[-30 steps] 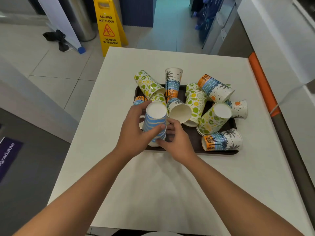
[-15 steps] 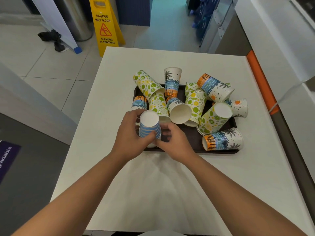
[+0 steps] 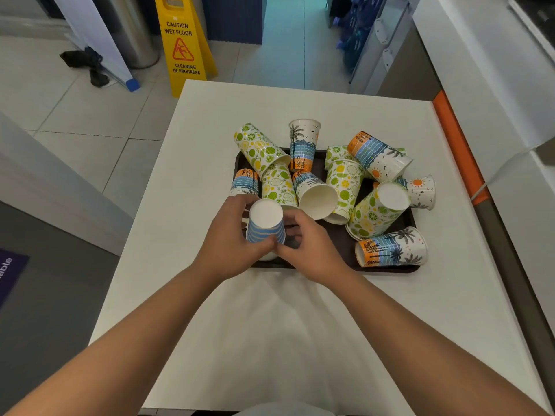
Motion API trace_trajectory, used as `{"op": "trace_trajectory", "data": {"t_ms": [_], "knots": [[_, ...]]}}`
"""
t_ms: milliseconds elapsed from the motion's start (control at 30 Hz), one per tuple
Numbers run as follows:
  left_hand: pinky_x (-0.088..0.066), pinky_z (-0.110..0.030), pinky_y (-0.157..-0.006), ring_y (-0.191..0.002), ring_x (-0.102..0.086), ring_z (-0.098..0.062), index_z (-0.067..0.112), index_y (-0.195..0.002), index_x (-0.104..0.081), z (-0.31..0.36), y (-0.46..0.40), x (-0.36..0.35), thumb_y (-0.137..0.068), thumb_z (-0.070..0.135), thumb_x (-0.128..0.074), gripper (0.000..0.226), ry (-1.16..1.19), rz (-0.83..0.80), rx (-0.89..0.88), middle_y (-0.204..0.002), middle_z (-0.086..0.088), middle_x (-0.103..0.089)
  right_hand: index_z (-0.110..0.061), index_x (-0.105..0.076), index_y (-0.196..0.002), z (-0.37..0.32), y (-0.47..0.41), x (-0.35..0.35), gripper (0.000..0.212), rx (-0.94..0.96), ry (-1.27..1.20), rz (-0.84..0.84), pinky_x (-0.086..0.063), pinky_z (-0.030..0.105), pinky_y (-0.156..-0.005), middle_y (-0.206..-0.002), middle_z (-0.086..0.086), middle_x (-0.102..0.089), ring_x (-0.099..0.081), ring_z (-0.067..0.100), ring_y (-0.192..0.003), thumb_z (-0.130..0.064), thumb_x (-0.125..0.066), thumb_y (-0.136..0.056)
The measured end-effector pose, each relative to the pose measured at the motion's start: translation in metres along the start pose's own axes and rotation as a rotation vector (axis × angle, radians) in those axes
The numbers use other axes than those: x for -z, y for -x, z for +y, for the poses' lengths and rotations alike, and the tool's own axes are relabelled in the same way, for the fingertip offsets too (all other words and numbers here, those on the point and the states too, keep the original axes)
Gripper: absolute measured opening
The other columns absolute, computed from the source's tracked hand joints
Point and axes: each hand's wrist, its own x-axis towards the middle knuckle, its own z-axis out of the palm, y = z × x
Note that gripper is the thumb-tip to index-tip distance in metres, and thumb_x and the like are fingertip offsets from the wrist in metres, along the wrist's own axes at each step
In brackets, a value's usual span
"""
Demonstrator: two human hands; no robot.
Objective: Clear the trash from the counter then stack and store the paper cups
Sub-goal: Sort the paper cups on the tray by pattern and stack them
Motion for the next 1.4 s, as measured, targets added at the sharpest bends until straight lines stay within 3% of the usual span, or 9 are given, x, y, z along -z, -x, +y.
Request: {"op": "trace_trajectory", "data": {"t_ms": [167, 333, 500, 667, 800, 933, 1067, 1233, 1400], "knots": [[-0.049, -0.021, -0.077, -0.099, -0.060, -0.006, 0.026, -0.111, -0.057, 0.009, -0.008, 0.012, -0.065, 0.057, -0.072, 0.058, 0.102, 0.044, 0.099, -0.110, 0.011, -0.062, -0.024, -0.055, -0.125, -0.008, 0.003, 0.022, 0.048, -0.019, 0.103, -0.025, -0.054, 0.028, -0.087, -0.121, -0.008, -0.059, -0.058, 0.006, -0.103, -0.024, -0.071, -0.080], [-0.050, -0.026, -0.073, -0.094, -0.063, -0.013, 0.019, -0.100, -0.064, 0.011, -0.042, 0.025, -0.085, 0.034, -0.069, 0.022, 0.033, 0.228, 0.140, -0.102, 0.004, -0.067, -0.023, -0.064, -0.104, -0.030, -0.008, 0.053, 0.026, -0.015, 0.079, 0.234, -0.044, 0.006, -0.066, -0.101, -0.011, -0.065, -0.061, 0.000, -0.081, -0.013, -0.061, -0.081], [-0.046, -0.034, -0.086, -0.110, -0.057, -0.023, 0.009, -0.122, -0.056, -0.004, -0.082, 0.025, -0.082, 0.046, -0.070, 0.056, -0.203, 0.134, 0.325, -0.122, -0.008, -0.060, -0.017, -0.063, -0.110, -0.043, -0.052, 0.073, 0.027, 0.015, 0.222, 0.343, -0.042, 0.019, -0.070, -0.102, -0.005, -0.064, -0.057, 0.008, -0.086, -0.024, -0.067, -0.084], [-0.047, -0.040, -0.091, -0.120, -0.051, -0.031, 0.003, -0.135, -0.040, -0.012, -0.104, 0.014, -0.075, 0.064, -0.067, 0.090, -0.378, -0.045, 0.564, -0.132, -0.016, -0.051, -0.016, -0.059, -0.117, -0.033, -0.096, 0.069, 0.044, -0.086, 0.521, 0.225, -0.046, 0.038, -0.085, -0.116, 0.005, -0.060, -0.052, 0.027, -0.111, -0.043, -0.064, -0.083], [-0.045, -0.035, -0.082, -0.119, -0.052, -0.030, 0.001, -0.136, -0.036, -0.016, -0.110, 0.009, -0.079, 0.062, -0.065, 0.089, -0.435, -0.152, 0.633, -0.131, -0.016, -0.051, -0.017, -0.057, -0.113, -0.027, -0.114, 0.064, 0.058, -0.219, 0.655, 0.104, -0.045, 0.035, -0.074, -0.107, 0.007, -0.060, -0.058, 0.028, -0.099, -0.064, -0.055, -0.080], [-0.047, -0.034, -0.081, -0.114, -0.056, -0.028, 0.003, -0.133, -0.042, -0.022, -0.114, 0.007, -0.079, 0.059, -0.067, 0.082, -0.477, -0.199, 0.628, -0.126, -0.014, -0.055, -0.015, -0.052, -0.120, -0.027, -0.116, 0.066, 0.058, -0.291, 0.731, 0.026, -0.042, 0.033, -0.073, -0.112, 0.007, -0.060, -0.059, 0.027, -0.101, -0.056, -0.062, -0.080], [-0.043, -0.030, -0.068, -0.098, -0.058, -0.024, 0.003, -0.123, -0.052, -0.020, -0.114, 0.010, -0.078, 0.056, -0.068, 0.071, -0.460, -0.207, 0.628, -0.111, -0.011, -0.060, -0.016, -0.053, -0.117, -0.032, -0.111, 0.069, 0.050, -0.298, 0.695, 0.003, -0.038, 0.031, -0.069, -0.105, 0.002, -0.059, -0.057, 0.023, -0.094, -0.046, -0.068, -0.080], [-0.036, -0.029, -0.051, -0.081, -0.058, -0.023, 0.003, -0.106, -0.063, -0.016, -0.115, 0.027, -0.070, 0.059, -0.072, 0.067, -0.317, -0.161, 0.663, -0.098, -0.012, -0.064, -0.014, -0.052, -0.122, -0.042, -0.101, 0.078, 0.058, -0.356, 0.618, 0.025, -0.038, 0.029, -0.071, -0.117, 0.006, -0.058, -0.051, 0.020, -0.092, -0.046, -0.070, -0.078], [-0.040, -0.028, -0.053, -0.072, -0.060, -0.020, 0.007, -0.088, -0.068, 0.001, -0.112, 0.045, -0.067, 0.058, -0.074, 0.056, -0.198, -0.097, 0.639, -0.088, -0.010, -0.067, -0.014, -0.048, -0.130, -0.049, -0.072, 0.092, 0.063, -0.373, 0.516, 0.067, -0.039, 0.029, -0.073, -0.126, 0.008, -0.054, -0.049, 0.020, -0.097, -0.046, -0.068, -0.080]]}}
